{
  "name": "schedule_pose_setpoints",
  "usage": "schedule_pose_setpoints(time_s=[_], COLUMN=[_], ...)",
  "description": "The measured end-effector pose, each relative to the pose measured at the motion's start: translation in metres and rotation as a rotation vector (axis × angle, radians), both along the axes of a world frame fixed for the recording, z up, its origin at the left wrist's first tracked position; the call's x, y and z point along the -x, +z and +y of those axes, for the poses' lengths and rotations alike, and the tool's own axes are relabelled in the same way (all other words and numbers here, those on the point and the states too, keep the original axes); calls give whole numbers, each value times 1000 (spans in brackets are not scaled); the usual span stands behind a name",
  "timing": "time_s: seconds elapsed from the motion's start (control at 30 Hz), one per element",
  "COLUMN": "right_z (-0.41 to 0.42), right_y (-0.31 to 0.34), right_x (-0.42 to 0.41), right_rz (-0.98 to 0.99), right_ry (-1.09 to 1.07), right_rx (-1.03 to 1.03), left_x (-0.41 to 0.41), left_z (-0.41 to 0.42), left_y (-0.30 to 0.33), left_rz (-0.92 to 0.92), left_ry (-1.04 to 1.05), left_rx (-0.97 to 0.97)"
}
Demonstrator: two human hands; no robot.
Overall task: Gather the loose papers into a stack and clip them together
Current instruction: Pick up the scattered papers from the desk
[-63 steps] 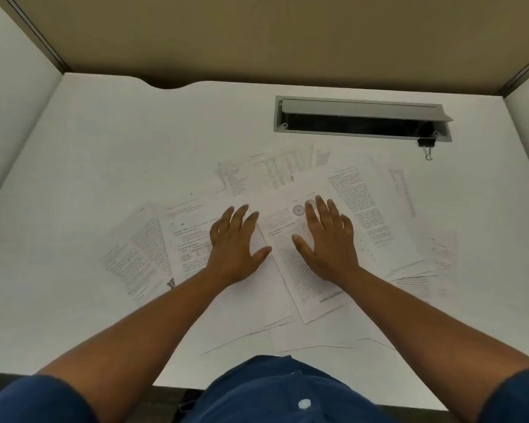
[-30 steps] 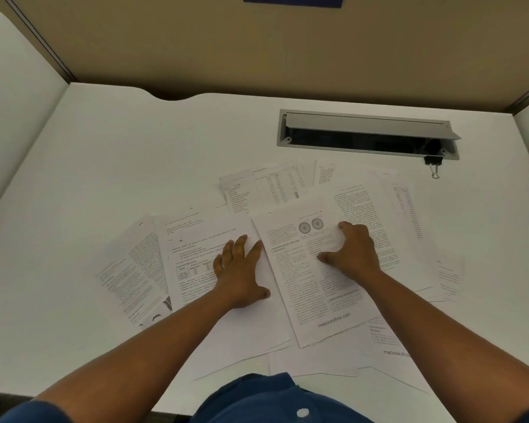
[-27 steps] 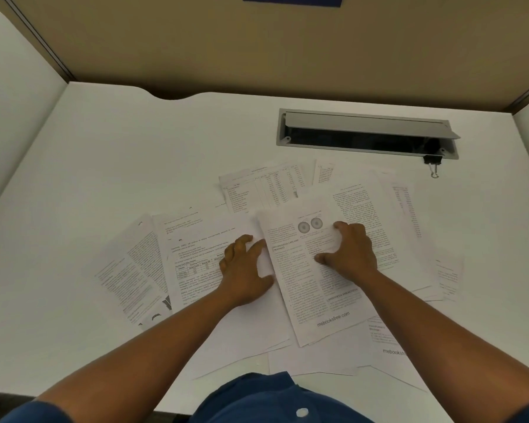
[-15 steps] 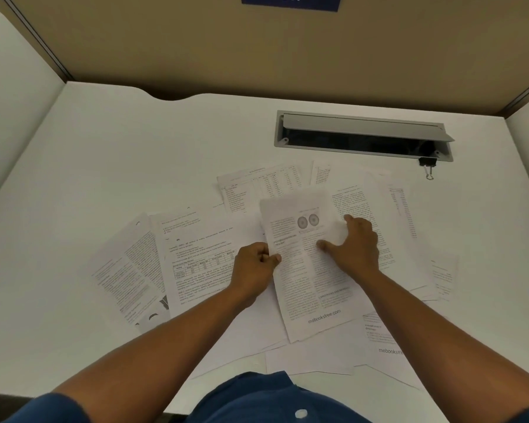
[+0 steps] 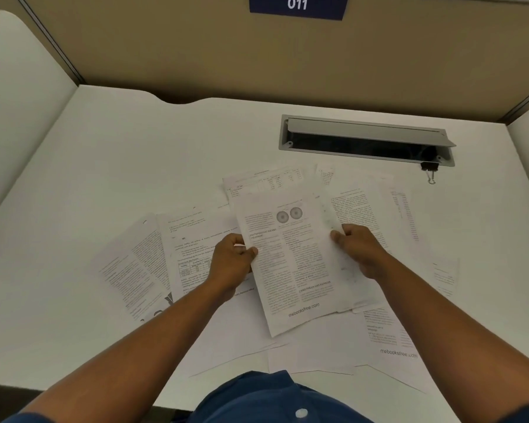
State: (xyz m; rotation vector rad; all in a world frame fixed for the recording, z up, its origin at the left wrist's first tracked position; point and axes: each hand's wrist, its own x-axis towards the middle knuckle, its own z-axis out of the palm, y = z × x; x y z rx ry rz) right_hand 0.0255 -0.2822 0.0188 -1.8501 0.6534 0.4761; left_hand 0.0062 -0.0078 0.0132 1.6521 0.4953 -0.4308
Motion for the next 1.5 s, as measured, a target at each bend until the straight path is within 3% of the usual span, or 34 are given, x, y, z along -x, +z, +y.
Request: schedule_pose_setpoints(time_s=[0.13, 0.33, 0.57, 0.9, 1.03, 1.2, 1.5], right_z=[-2, -10, -23, -32, -29, -19, 37], right_y=[7, 20, 34, 33, 31, 27, 2], right_x=[-2, -7, -16, -20, -22, -25, -10], right_rz=[-62, -155, -233, -167, -194, -110, -65], right_ry=[-9, -70, -166, -293, -365, -305, 79], right_rx=[53, 81, 131, -118, -230, -343, 11], left_x=[-2, -11, -11, -13, -11, -11, 0], left_z=[9, 32, 59, 78, 77, 72, 56], left_y=[-7, -3, -9, -14, -13, -12, -14], left_rz=[-11, -21, -92, -19, 11, 46, 205], left_ry=[57, 150, 192, 302, 249, 176, 194], left_rx=[-148, -166, -340, -223, -186, -83, 120])
